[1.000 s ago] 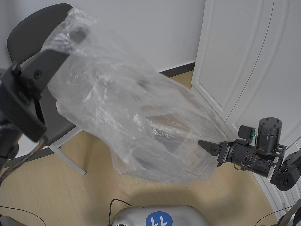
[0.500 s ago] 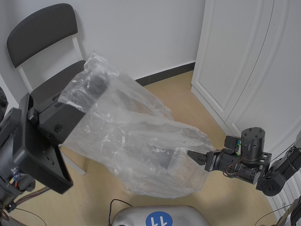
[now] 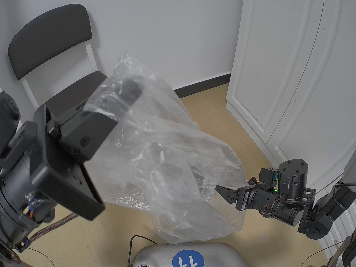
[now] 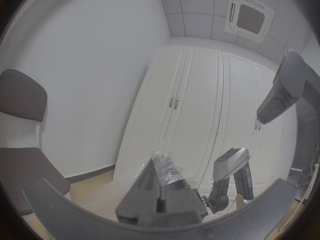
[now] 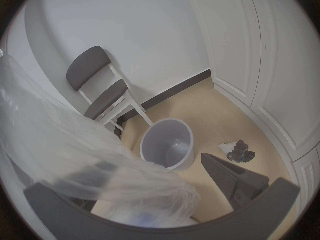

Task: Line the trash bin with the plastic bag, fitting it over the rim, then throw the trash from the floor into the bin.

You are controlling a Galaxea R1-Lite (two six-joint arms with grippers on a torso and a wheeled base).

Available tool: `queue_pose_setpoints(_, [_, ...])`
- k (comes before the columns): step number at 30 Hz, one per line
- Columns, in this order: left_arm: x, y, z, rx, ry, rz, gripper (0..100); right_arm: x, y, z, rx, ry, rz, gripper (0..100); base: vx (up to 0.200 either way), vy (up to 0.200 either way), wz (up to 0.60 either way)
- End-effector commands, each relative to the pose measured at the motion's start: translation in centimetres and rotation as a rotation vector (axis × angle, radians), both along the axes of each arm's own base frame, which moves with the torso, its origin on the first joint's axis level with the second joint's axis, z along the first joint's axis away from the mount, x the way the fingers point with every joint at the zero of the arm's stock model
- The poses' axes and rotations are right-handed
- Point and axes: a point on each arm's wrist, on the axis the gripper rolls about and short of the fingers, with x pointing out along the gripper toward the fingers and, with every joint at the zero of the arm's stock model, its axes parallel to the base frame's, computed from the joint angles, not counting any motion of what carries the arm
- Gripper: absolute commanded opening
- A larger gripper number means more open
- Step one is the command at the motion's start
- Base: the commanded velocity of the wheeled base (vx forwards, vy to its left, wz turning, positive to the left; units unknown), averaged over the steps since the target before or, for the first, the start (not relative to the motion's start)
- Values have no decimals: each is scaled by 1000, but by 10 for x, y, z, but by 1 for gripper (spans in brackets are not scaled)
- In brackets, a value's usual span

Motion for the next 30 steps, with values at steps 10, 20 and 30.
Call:
queue_pose_setpoints(10, [8, -9, -9, 24, 13, 11, 0, -9, -5, 15, 18, -51, 13, 100, 0, 0, 0])
queue_pose_setpoints(20, [7, -4, -3, 0, -1, 20, 0, -3, -22, 14, 36, -30, 20, 100, 0, 0, 0])
queue_pose_setpoints(30, [5, -2, -2, -11, -10, 21, 0, -1, -43, 18, 89, -7, 86, 100, 0, 0, 0])
